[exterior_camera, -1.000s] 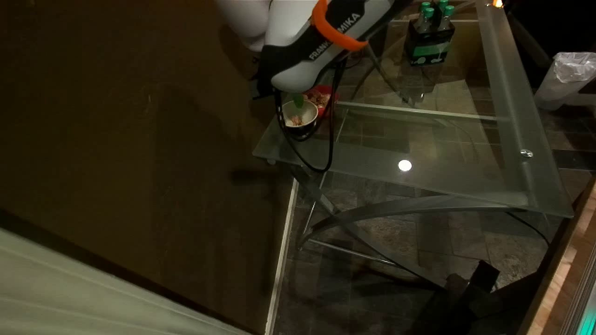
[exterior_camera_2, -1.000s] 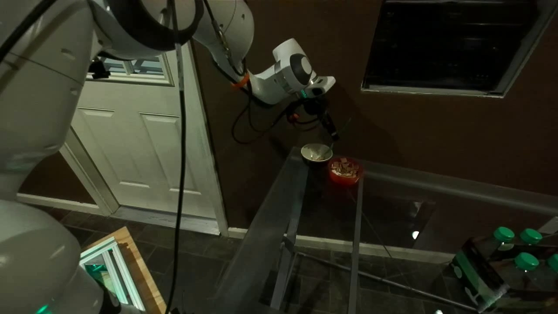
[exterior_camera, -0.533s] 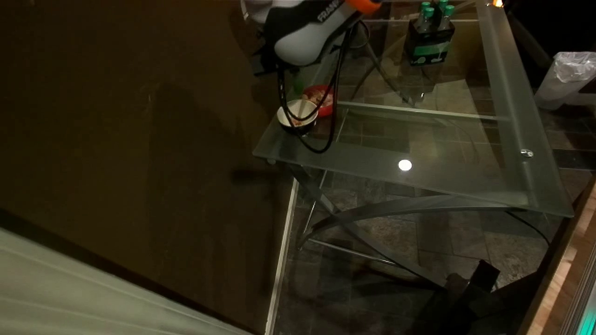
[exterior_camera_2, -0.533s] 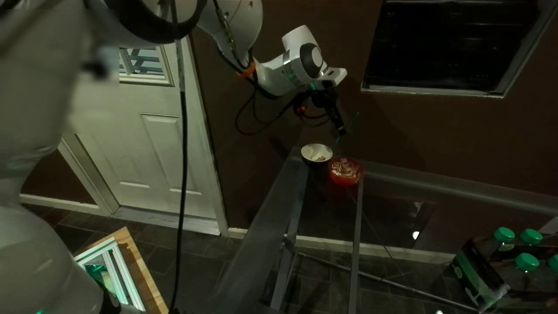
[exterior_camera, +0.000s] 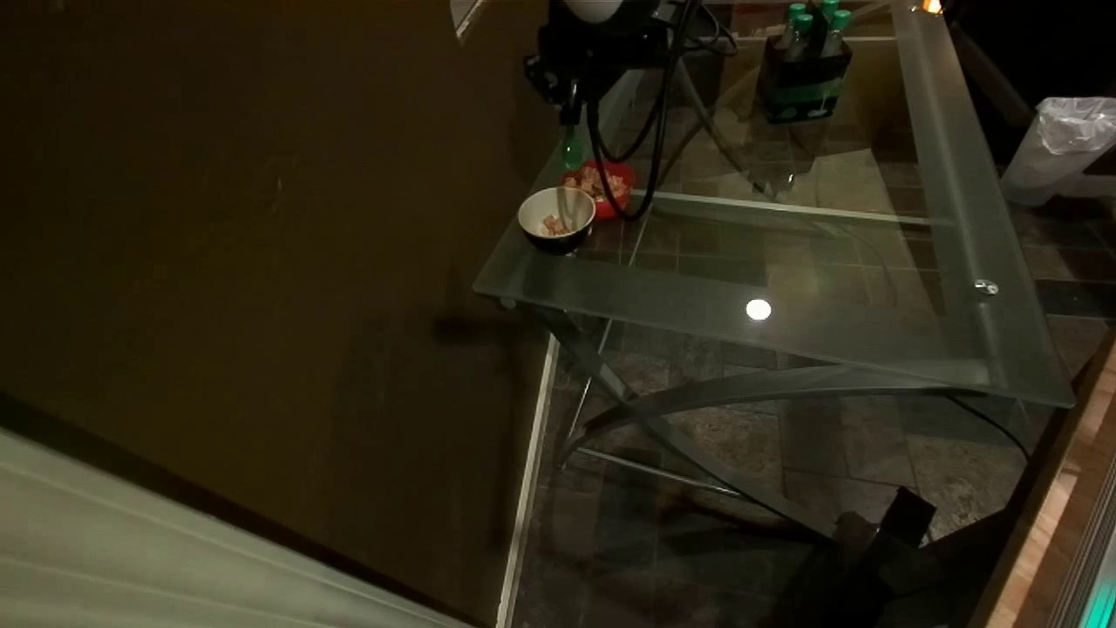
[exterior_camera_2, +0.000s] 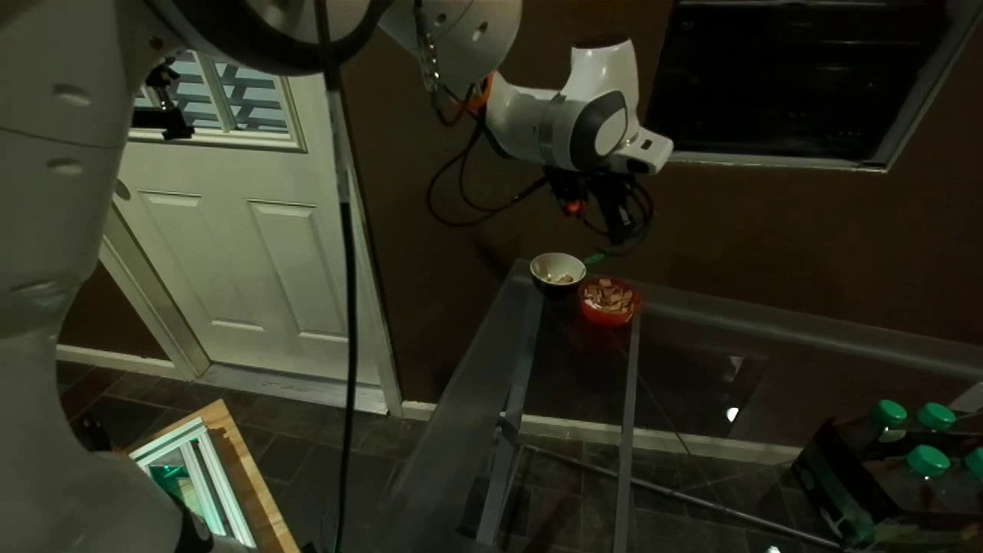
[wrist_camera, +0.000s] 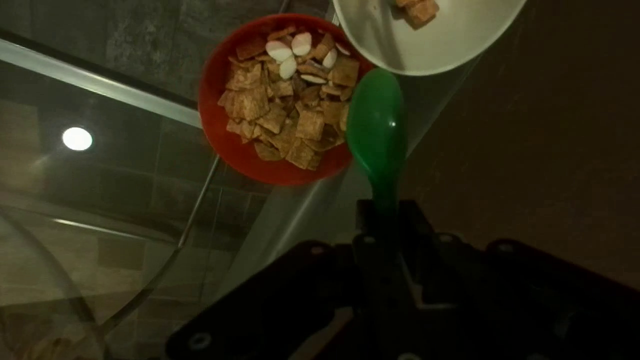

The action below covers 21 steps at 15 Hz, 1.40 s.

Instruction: Use the green spoon to put some of the contents of the pink bowl into the ceramic bowl

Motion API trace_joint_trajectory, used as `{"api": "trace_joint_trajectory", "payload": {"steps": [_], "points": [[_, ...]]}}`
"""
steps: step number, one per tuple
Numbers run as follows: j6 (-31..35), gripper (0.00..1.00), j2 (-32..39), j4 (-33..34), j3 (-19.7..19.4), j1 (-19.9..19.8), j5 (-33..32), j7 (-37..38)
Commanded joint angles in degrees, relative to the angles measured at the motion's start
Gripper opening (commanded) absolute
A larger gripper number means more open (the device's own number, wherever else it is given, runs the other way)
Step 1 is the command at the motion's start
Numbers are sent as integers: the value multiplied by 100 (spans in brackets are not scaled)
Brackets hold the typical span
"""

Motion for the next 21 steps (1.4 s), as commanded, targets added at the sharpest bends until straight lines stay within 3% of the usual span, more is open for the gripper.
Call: {"api": "trace_joint_trajectory", "payload": {"steps": [1,8,21], "points": [[-70,4,48,-29,283,-471,1095,-1026],[-239,4,377,194,97,-603,1877,-1456],[-261,4,1061,836,50,-706,2317,-1360]]}}
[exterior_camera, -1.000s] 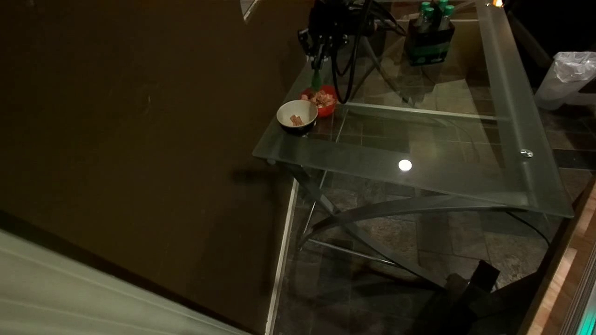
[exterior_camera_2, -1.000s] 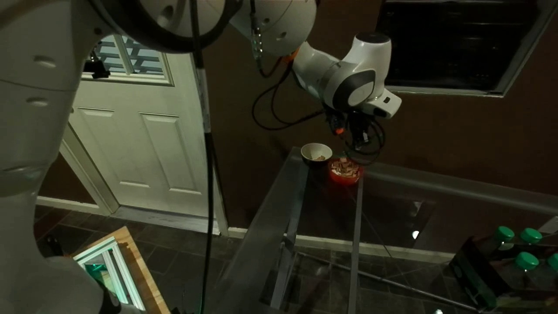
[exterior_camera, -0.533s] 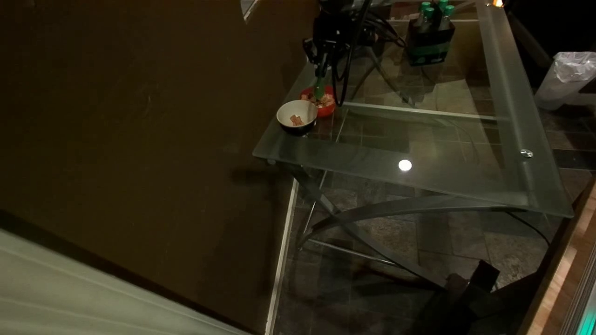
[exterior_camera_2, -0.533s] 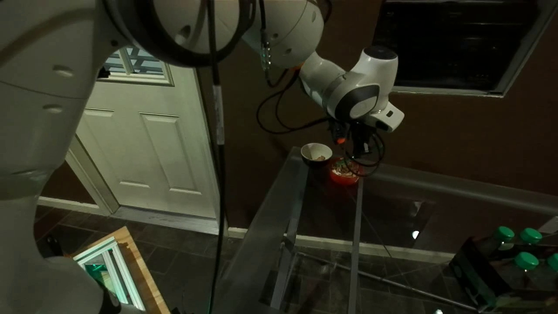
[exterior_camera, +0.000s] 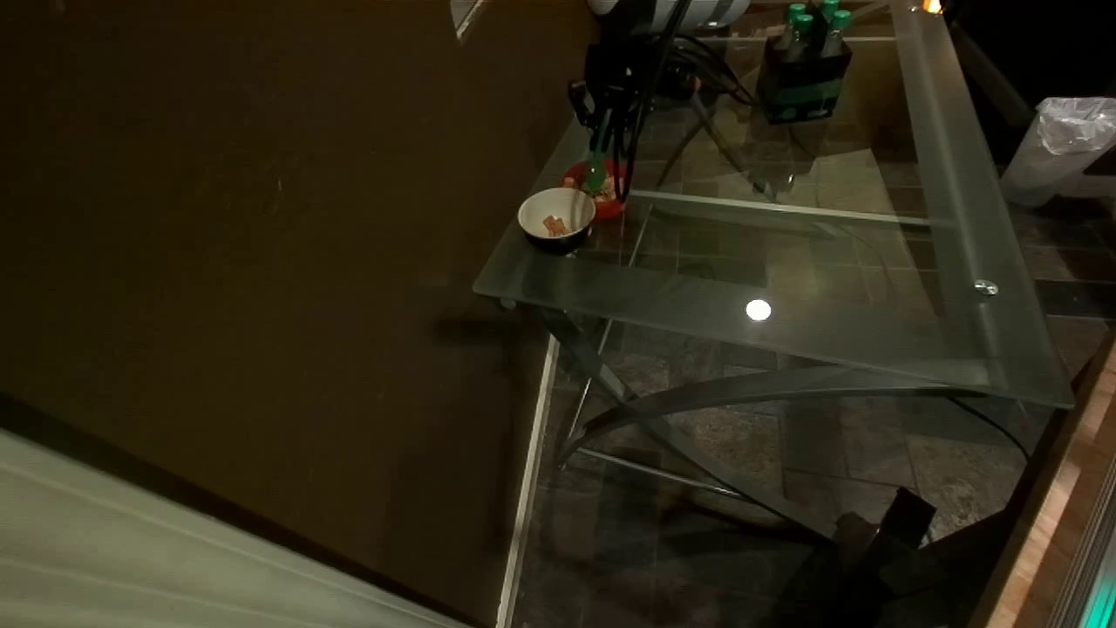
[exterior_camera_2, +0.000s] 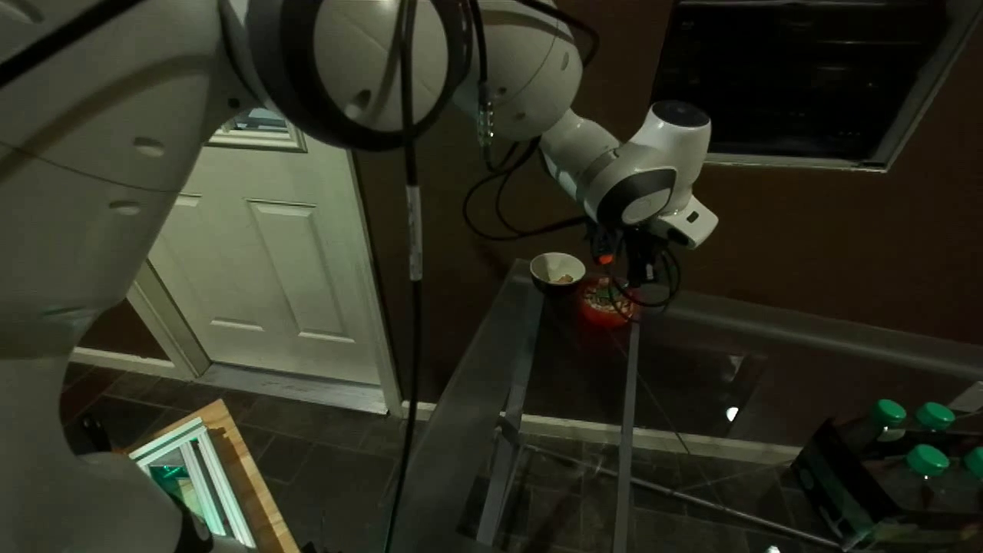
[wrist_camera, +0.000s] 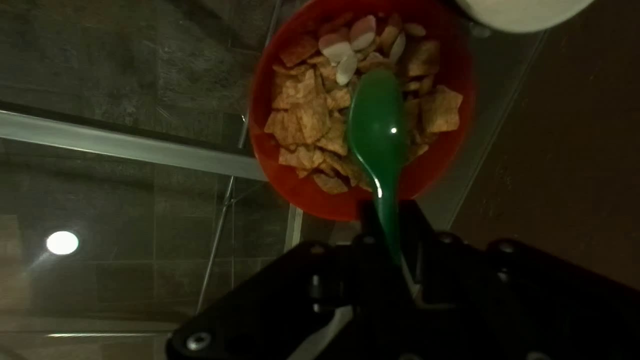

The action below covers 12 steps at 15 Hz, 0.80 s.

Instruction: Use the green spoon to put some of the contents of the pink bowl into the ceramic bowl

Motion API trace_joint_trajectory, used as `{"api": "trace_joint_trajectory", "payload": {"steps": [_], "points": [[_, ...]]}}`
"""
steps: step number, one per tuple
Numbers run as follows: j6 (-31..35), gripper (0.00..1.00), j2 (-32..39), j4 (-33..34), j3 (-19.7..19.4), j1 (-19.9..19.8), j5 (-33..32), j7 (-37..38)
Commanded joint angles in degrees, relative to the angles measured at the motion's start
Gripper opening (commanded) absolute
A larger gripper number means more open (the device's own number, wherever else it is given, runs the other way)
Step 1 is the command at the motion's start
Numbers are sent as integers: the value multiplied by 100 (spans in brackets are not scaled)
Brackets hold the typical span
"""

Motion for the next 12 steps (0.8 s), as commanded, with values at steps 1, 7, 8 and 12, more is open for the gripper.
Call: {"api": "trace_joint_trajectory", "payload": {"steps": [1,7,8,12], "points": [[-176,4,246,360,31,-72,262,-92],[-342,4,473,615,34,-104,292,-78],[-388,4,506,655,47,-116,301,-92],[-529,4,622,798,37,-110,300,-71]]}}
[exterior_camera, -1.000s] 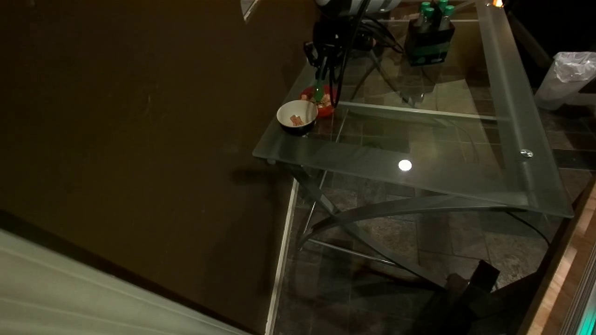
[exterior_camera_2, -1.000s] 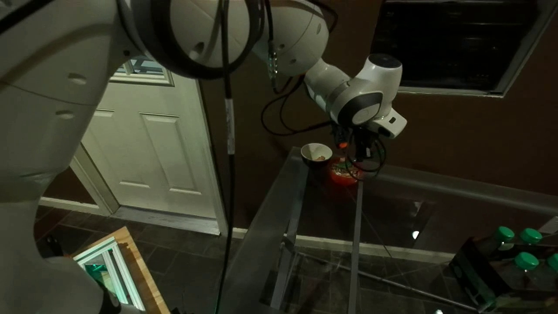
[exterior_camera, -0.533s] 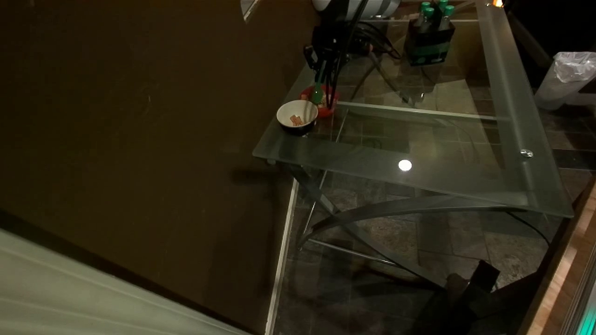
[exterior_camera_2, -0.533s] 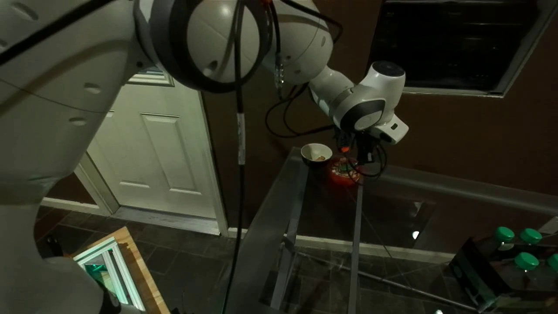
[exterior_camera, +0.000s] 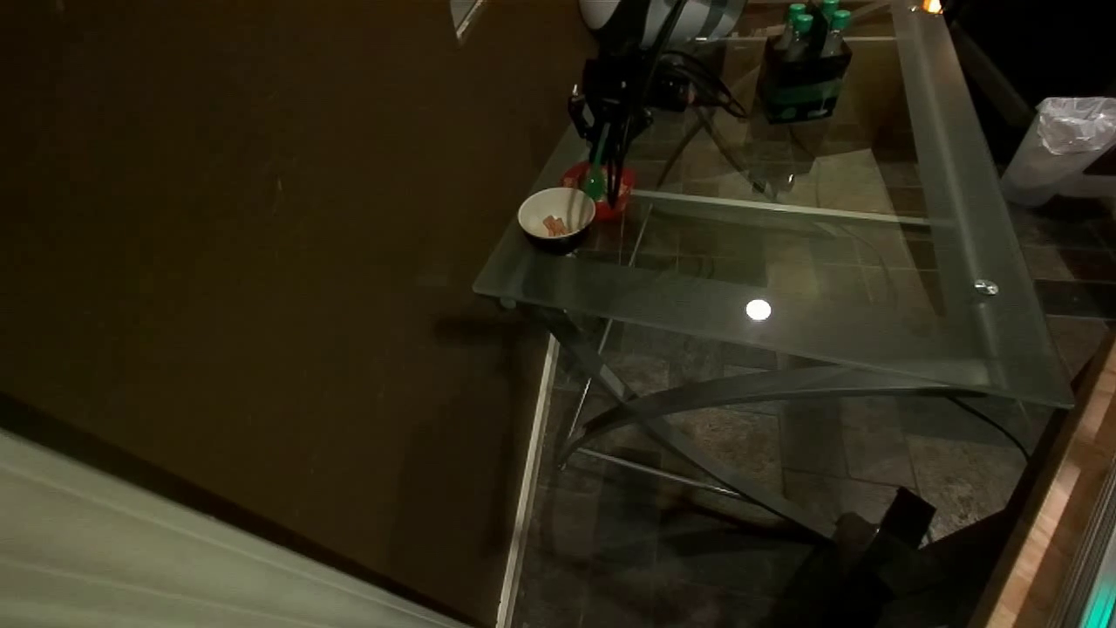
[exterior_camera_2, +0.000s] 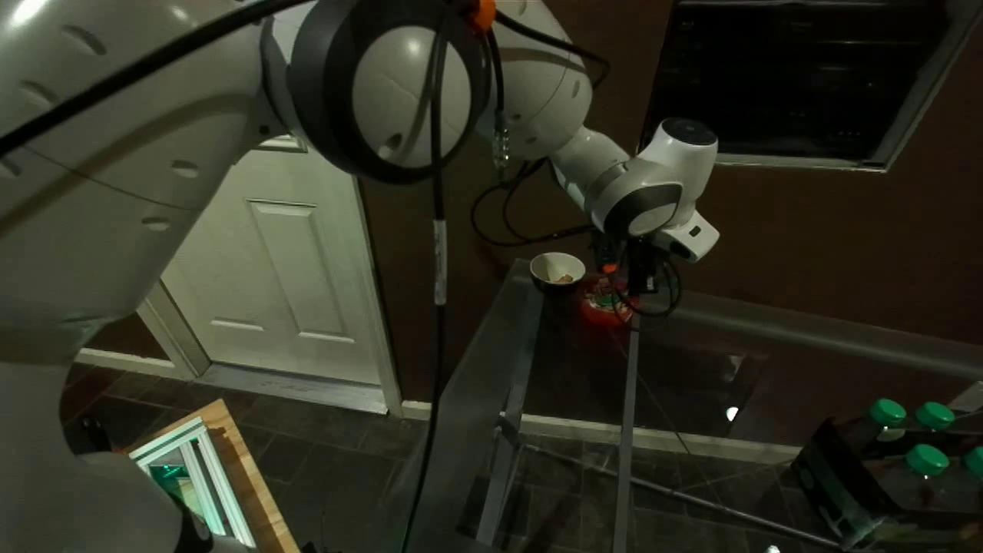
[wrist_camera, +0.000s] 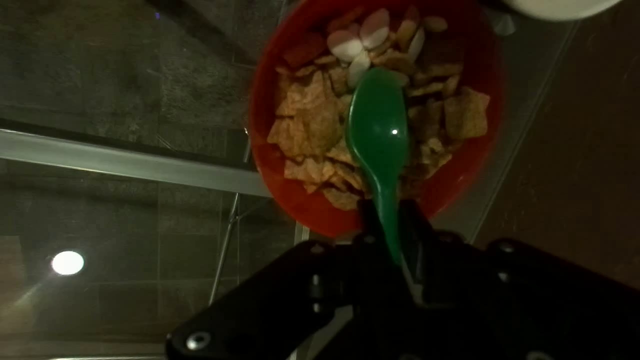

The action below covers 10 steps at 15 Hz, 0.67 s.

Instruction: Use the green spoon to put some of the contents of the pink bowl into the ceramic bowl

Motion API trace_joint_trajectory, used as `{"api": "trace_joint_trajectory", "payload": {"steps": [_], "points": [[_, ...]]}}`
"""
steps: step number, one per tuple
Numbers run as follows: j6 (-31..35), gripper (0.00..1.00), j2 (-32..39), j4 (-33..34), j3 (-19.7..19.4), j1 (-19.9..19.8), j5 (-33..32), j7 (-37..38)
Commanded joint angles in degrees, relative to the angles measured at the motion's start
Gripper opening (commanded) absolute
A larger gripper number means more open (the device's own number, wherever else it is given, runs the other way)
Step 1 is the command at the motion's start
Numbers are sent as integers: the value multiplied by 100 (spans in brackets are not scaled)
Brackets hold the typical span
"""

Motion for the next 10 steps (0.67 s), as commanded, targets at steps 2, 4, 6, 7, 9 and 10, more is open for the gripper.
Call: {"api": "trace_joint_trajectory", "payload": {"steps": [2,4,6,7,9,10], "points": [[-309,6,202,363,46,-61,184,-98],[-334,41,190,374,11,-30,159,-52],[-396,54,79,294,28,-17,152,-85],[-443,60,-27,210,28,0,144,-80],[-429,75,-230,38,11,53,102,-100],[-420,81,-382,-92,-52,130,21,-68]]}}
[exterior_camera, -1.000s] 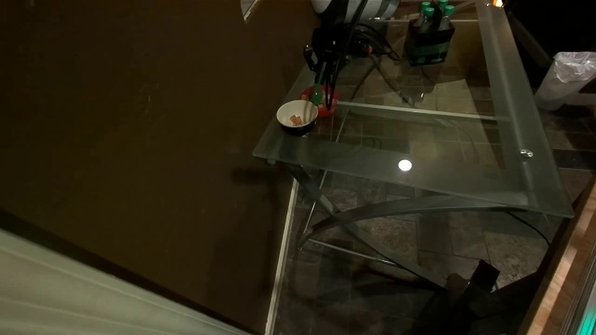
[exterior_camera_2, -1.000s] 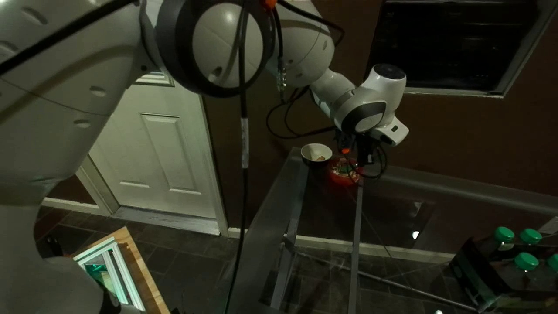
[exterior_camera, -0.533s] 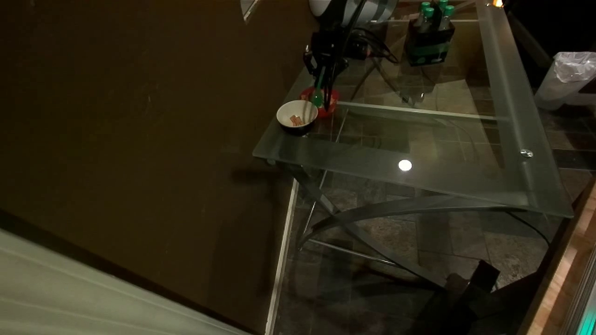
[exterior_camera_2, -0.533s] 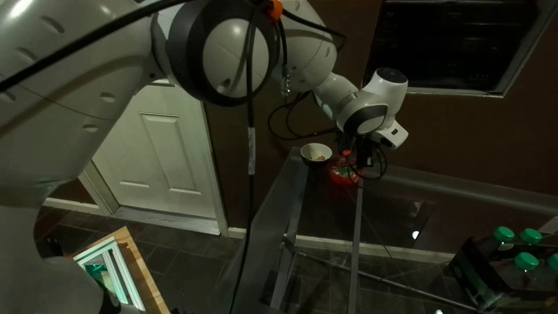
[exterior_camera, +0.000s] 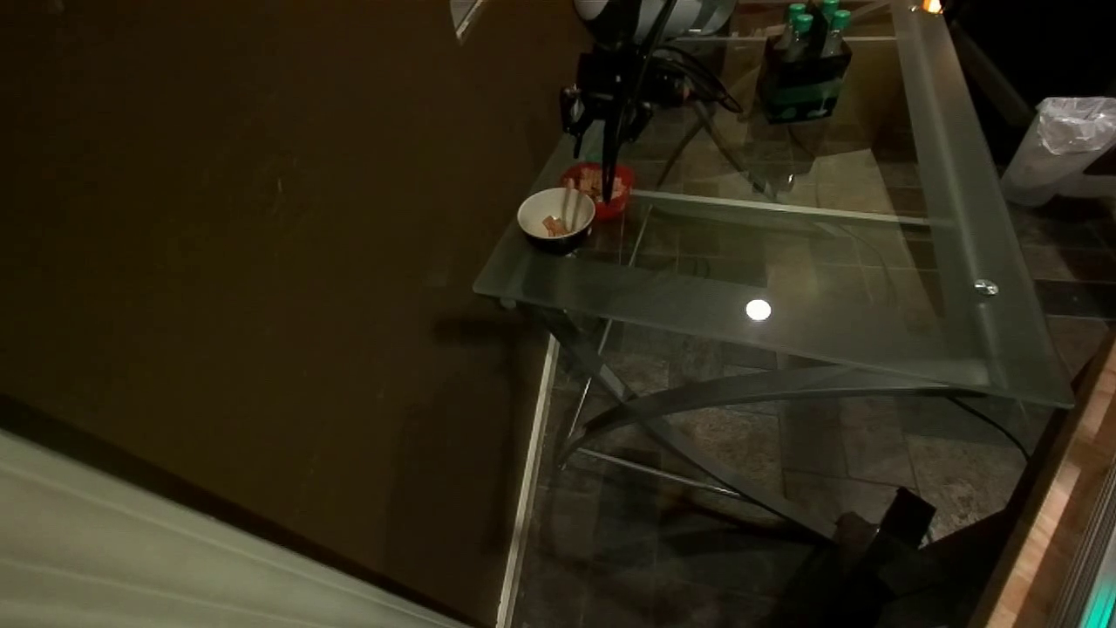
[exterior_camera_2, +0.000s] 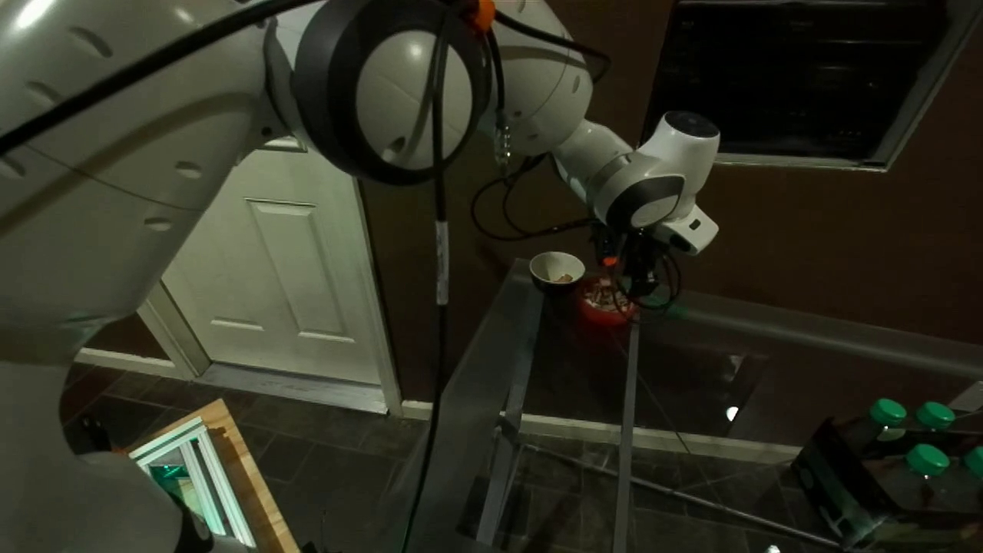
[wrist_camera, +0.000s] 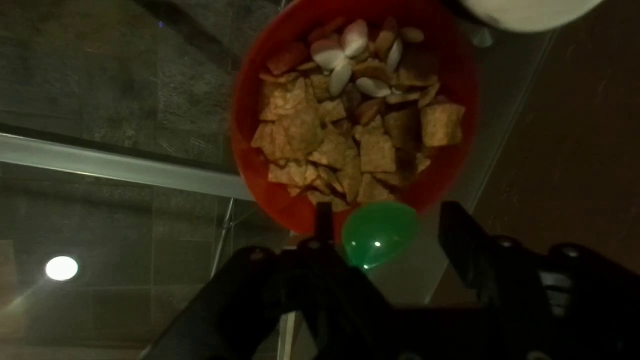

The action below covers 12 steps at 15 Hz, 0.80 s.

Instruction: Use the green spoon to put some of the contents of the pink bowl into the ceramic bowl

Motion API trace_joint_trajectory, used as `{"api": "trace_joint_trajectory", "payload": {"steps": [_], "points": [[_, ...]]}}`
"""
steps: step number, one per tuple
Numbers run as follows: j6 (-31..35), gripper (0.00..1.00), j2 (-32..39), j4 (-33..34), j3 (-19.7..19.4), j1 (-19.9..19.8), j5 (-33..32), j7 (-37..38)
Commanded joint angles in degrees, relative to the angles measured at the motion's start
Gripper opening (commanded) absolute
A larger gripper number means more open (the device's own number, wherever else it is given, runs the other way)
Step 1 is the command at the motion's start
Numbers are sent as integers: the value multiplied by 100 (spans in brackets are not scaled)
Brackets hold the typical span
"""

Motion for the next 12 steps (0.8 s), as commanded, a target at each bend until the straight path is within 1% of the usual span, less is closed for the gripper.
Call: {"api": "trace_joint_trajectory", "payload": {"steps": [1,2,3,5,7,8,10,12], "points": [[-158,89,-527,-380,-122,173,-52,-43],[-242,95,-697,-510,-203,269,-173,-13],[-327,99,-855,-625,-282,360,-294,15],[-663,100,-1153,-826,-478,567,-597,130],[-1026,100,-1347,-902,-586,685,-832,188],[-1170,100,-1401,-896,-601,698,-873,223],[-1312,100,-1420,-799,-580,605,-687,405],[-1418,100,-1282,-573,-635,474,-458,870]]}}
